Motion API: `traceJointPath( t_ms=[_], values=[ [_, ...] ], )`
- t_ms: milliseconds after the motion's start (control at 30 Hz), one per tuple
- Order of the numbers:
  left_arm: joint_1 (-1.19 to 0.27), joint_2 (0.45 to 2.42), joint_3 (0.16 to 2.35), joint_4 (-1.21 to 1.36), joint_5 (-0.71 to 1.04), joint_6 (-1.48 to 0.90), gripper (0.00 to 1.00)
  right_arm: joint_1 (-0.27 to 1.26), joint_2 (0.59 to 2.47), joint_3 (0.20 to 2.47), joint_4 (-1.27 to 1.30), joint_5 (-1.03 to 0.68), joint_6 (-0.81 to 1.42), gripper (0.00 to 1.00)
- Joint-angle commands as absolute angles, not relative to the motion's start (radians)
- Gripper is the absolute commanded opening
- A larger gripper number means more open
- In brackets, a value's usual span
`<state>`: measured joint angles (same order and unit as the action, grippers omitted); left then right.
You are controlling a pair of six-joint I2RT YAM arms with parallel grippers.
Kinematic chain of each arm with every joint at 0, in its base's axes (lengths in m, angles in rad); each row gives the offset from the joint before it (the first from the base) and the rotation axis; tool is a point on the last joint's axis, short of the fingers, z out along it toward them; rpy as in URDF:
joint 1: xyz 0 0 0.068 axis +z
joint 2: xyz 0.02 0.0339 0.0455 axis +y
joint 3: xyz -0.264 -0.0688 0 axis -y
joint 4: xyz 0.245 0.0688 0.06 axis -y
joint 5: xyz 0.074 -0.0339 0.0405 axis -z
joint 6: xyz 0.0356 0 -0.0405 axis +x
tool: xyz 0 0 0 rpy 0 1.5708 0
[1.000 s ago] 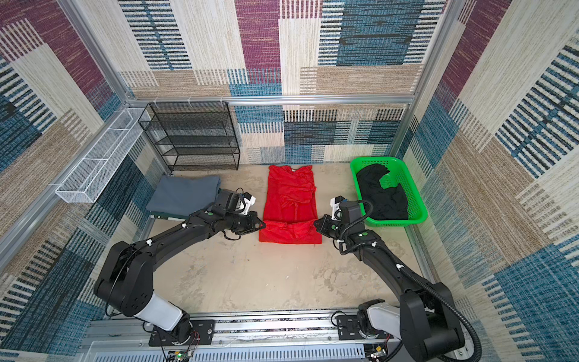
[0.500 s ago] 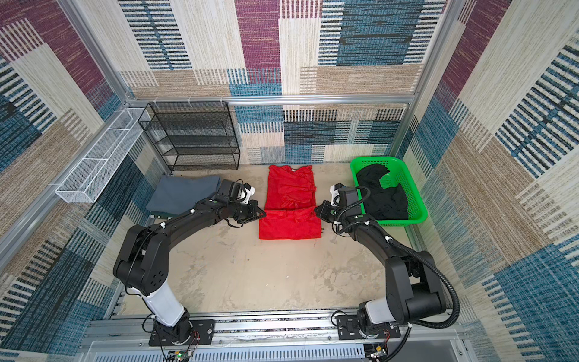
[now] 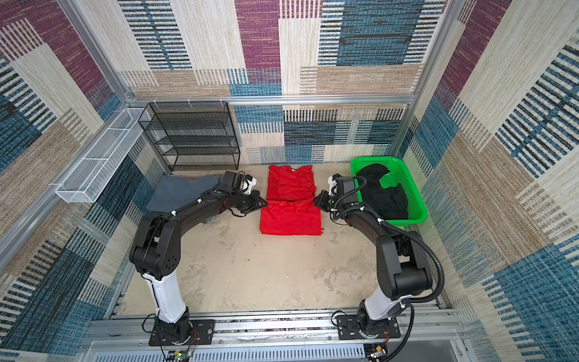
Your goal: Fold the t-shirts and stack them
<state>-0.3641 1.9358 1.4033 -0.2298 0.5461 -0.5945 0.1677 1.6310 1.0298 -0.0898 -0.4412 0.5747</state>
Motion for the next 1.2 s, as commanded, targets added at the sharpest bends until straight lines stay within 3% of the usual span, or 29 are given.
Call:
traceJointPath(
  t_ms=[0, 367, 400, 467, 533, 567, 600, 800, 967, 1033, 1100, 1167],
  values=[
    [-0.357, 1.973, 1.440, -0.236, 0.563, -0.565, 0.00, 0.165, 1.669, 1.049, -0.048, -0.468, 0.571, 0.00],
    [-0.331, 2.169, 1.661, -0.341, 0.570, -0.520, 0.00, 0.150, 1.829, 1.126, -0.008, -0.534, 0.590, 0.00],
    [-0.329, 2.178, 1.676, -0.346, 0.565, -0.518, 0.03, 0.147, 1.837, 1.134, -0.006, -0.535, 0.590, 0.08],
    [-0.322, 2.197, 1.710, -0.355, 0.550, -0.513, 0.34, 0.140, 1.848, 1.145, -0.003, -0.534, 0.588, 0.53],
    [-0.318, 2.215, 1.757, -0.398, 0.537, -0.487, 0.74, 0.134, 1.843, 1.146, -0.006, -0.524, 0.586, 0.67],
    [-0.317, 2.216, 1.778, -0.421, 0.535, -0.466, 0.91, 0.133, 1.833, 1.139, -0.008, -0.515, 0.581, 0.68],
    [-0.317, 2.207, 1.784, -0.432, 0.522, -0.453, 0.99, 0.132, 1.822, 1.133, -0.014, -0.503, 0.575, 0.68],
    [-0.318, 2.070, 1.656, -0.364, 0.443, -0.434, 0.99, 0.132, 1.733, 1.058, -0.056, -0.427, 0.548, 0.67],
    [-0.323, 1.985, 1.527, -0.303, 0.482, -0.458, 0.99, 0.133, 1.639, 0.952, -0.051, -0.428, 0.546, 0.67],
    [-0.324, 1.937, 1.452, -0.268, 0.487, -0.467, 0.99, 0.132, 1.592, 0.890, -0.046, -0.425, 0.547, 0.74],
    [-0.323, 1.882, 1.372, -0.243, 0.468, -0.466, 0.99, 0.132, 1.532, 0.822, -0.037, -0.423, 0.555, 0.98],
    [-0.324, 1.828, 1.295, -0.216, 0.454, -0.470, 0.99, 0.132, 1.472, 0.754, -0.014, -0.429, 0.573, 0.99]
  ],
)
